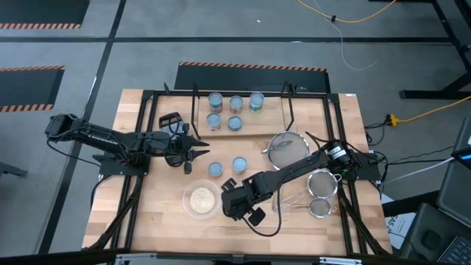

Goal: Pick and place cans onto a shelf
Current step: Put the white mixed fruits can on the shelf

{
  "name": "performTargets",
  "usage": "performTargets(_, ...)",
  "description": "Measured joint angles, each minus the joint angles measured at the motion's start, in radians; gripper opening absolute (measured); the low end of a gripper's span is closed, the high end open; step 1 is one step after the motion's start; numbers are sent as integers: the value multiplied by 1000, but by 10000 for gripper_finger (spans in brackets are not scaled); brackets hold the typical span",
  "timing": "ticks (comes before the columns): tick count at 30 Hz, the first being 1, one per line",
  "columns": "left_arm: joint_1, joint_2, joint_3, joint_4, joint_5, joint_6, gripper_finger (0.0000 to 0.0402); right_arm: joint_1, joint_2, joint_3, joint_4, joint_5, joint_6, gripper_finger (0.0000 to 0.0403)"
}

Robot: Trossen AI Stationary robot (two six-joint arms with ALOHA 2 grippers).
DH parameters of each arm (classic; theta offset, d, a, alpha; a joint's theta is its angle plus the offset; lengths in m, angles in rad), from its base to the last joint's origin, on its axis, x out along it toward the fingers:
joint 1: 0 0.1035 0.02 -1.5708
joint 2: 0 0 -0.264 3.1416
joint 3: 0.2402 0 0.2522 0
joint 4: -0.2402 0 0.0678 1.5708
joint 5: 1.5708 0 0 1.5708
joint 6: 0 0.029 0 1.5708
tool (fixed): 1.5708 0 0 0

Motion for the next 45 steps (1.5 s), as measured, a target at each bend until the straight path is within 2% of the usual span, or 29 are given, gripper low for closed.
performTargets(8,0,0,0,0,0,0,98,0,1,0,-1,7,-1,10)
performTargets(20,0,0,0,0,0,-16,98,0,-42,-8,-40,28,6,6)
performTargets(30,0,0,0,-4,0,-17,98,-17,-177,-6,-72,26,196,6)
performTargets(35,0,0,0,-7,0,-19,98,-54,-233,-5,-141,26,262,8)
performTargets(45,0,0,0,-10,0,-19,98,-181,-360,-4,-267,28,254,9)
